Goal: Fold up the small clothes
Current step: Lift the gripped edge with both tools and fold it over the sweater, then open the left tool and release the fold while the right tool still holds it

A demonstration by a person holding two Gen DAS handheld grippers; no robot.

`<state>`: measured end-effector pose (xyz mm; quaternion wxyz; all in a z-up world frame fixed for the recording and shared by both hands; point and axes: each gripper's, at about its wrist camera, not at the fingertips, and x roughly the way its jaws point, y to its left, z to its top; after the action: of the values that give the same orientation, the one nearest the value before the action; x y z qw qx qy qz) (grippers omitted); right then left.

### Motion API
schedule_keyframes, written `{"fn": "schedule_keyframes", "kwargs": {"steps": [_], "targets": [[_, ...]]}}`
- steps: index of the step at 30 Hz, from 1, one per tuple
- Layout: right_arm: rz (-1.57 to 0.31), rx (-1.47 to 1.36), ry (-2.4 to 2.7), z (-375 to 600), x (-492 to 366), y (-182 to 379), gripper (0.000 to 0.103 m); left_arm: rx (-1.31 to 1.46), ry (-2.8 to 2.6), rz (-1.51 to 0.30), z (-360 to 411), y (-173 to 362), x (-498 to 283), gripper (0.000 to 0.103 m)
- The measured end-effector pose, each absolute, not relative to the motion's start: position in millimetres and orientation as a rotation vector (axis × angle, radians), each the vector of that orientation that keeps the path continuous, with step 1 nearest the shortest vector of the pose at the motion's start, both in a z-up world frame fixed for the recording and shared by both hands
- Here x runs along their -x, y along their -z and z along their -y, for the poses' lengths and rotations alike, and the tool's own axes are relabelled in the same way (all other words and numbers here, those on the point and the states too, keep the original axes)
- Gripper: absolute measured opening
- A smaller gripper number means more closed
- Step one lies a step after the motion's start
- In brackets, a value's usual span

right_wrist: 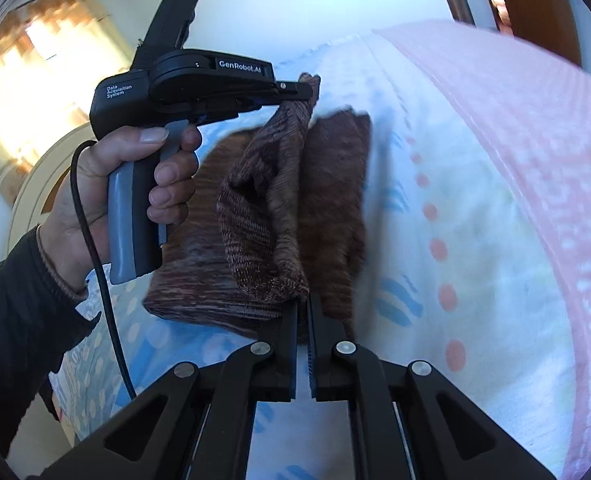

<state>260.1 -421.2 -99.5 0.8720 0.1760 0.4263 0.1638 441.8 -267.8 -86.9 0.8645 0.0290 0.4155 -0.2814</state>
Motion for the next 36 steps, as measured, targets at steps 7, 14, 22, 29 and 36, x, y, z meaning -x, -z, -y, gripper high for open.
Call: {"fn": "schedule_keyframes", "kwargs": {"steps": [7, 14, 22, 29, 36], "targets": [[-0.93, -0.413, -0.388, 428, -261, 105, 0.004, -0.129, 0.592, -0.802, 260, 83, -404, 0.026], [-0.88, -0.33, -0.282, 435, -247, 89, 0.004, -0.251, 0.515, -0.687, 194, 83, -337, 0.069], [-0.773, -0.388, -0.349, 415, -295, 55, 0.064, -0.11, 0.457, -0.798, 130, 124, -324, 0.076], [-0.912, -0.329, -0.242, 394, -344, 72, 0.009, -0.068, 0.465, -0.879, 121, 137, -328, 0.084], [-0.924, -0.288, -0.218, 412, -327, 80, 0.011, -0.022, 0.487, -0.872, 112, 138, -326, 0.088]]}}
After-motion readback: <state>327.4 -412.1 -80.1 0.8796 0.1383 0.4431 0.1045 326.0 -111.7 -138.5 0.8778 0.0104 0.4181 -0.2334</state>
